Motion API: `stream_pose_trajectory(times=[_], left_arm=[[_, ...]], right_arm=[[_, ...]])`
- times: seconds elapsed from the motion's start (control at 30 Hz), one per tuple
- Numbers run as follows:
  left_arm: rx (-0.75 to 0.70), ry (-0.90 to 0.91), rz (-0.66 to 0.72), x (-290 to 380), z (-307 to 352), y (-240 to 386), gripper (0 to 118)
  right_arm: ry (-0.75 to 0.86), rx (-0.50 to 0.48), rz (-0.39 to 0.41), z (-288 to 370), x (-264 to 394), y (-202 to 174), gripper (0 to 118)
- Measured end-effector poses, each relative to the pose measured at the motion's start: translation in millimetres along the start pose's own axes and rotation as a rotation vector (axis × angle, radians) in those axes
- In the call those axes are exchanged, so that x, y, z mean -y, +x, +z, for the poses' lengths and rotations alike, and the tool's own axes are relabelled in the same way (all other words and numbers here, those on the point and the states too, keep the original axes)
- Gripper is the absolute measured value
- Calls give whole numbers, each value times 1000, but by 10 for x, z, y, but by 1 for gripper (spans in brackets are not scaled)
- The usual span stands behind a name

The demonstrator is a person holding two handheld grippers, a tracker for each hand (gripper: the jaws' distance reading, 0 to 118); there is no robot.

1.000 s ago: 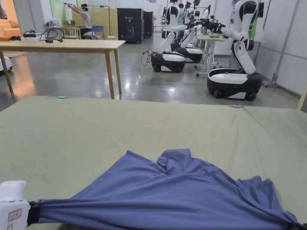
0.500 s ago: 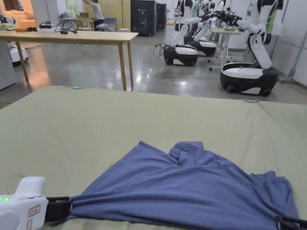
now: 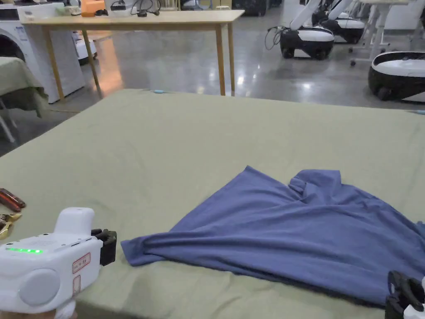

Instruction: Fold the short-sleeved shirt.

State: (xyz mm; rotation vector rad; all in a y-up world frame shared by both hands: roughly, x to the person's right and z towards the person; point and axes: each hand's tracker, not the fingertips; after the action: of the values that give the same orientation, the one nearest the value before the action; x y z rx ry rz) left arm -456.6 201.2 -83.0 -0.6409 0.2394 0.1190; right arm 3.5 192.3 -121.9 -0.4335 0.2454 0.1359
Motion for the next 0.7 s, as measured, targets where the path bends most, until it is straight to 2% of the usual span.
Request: stream_pose_trajectory(times=[0.13, 0.17, 0.2, 0.23, 0.27, 0.3, 0.33, 0.4, 0.5, 0.63, 0.67, 0.7], left_arm=[[24, -47, 22, -4, -182, -48, 1], [31, -64, 30, -19, -240, -57, 5], [44, -79, 33, -36, -304, -67, 15], [54, -88, 31, -59, -364, -75, 34], [60, -96, 25, -87, -422, -84, 69], [58, -107, 21, -116, -484, -89, 114], [44, -135, 12, -141, -578, -88, 118], [53, -120, 6, -192, -690, -117, 116], [69, -213, 16, -243, -898, -114, 112], [137, -306, -54, -234, -1072, 10, 104], [141, -332, -83, -238, -1098, 39, 96], [142, -318, -96, -249, -1083, 59, 74]], right_arm=[[-16, -41, -21, -71, 53, -89, 1], [-25, -51, -17, -98, 59, -98, 1], [-36, -60, -11, -124, 65, -110, 1], [-38, -54, -8, -134, 74, -117, 1], [-40, -52, -6, -146, 79, -116, 1], [-47, -56, -5, -162, 82, -114, 1], [-52, -57, -8, -179, 89, -114, 1], [-57, -61, -11, -188, 94, -123, 1], [-82, -75, -13, -266, 123, -112, 1], [-126, -85, -8, -363, 173, -70, 1], [-139, -92, -15, -375, 176, -49, 1], [-151, -95, -21, -397, 185, -24, 1]])
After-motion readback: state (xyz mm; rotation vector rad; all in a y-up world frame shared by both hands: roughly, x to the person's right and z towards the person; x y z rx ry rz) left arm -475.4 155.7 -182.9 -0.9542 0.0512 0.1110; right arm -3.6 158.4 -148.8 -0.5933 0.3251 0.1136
